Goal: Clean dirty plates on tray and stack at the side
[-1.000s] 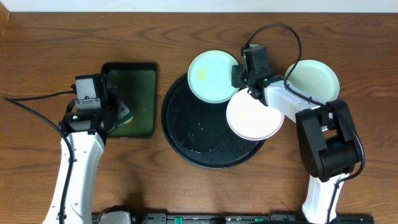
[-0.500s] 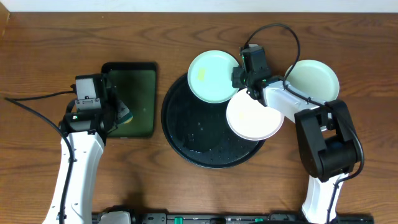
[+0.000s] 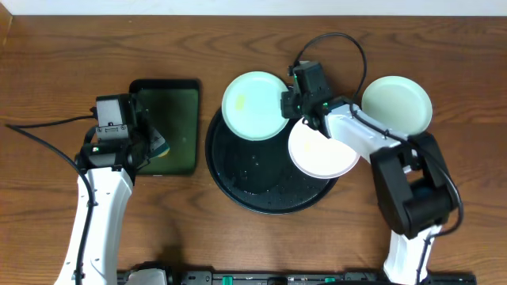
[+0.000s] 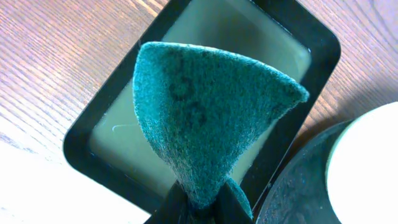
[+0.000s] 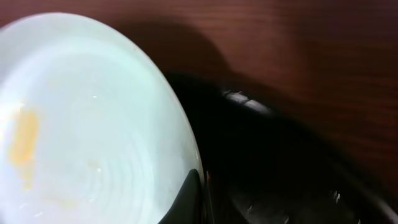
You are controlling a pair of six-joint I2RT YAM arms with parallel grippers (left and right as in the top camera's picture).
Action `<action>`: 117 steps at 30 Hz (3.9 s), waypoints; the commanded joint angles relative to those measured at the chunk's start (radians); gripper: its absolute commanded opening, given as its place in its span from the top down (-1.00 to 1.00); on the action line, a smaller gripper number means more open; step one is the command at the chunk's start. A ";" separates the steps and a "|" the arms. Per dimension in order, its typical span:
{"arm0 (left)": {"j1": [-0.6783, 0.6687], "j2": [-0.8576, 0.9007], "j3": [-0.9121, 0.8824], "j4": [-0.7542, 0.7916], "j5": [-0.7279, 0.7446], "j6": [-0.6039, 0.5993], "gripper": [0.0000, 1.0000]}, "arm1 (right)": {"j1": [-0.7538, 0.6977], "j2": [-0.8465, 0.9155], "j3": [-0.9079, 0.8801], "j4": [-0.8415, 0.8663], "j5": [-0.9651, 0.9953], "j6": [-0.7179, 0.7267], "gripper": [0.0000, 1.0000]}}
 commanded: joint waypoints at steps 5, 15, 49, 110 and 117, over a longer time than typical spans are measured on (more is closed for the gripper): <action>0.003 0.003 -0.010 0.021 0.100 0.074 0.85 | 0.035 -0.105 0.036 -0.163 -0.069 -0.037 0.97; 0.003 0.011 -0.010 0.065 0.136 0.072 0.85 | 0.064 0.000 0.036 -0.276 -0.114 -0.037 0.98; 0.005 0.534 -0.009 0.377 0.129 -0.003 0.85 | 0.115 0.006 0.036 -0.368 -0.050 -0.079 0.97; -0.439 0.333 -0.007 0.214 -0.258 -0.098 0.85 | 0.116 0.006 0.036 -0.384 -0.049 -0.084 0.97; -0.442 0.306 -0.008 0.238 0.043 -0.162 0.85 | 0.116 0.006 0.036 -0.377 -0.049 -0.083 0.98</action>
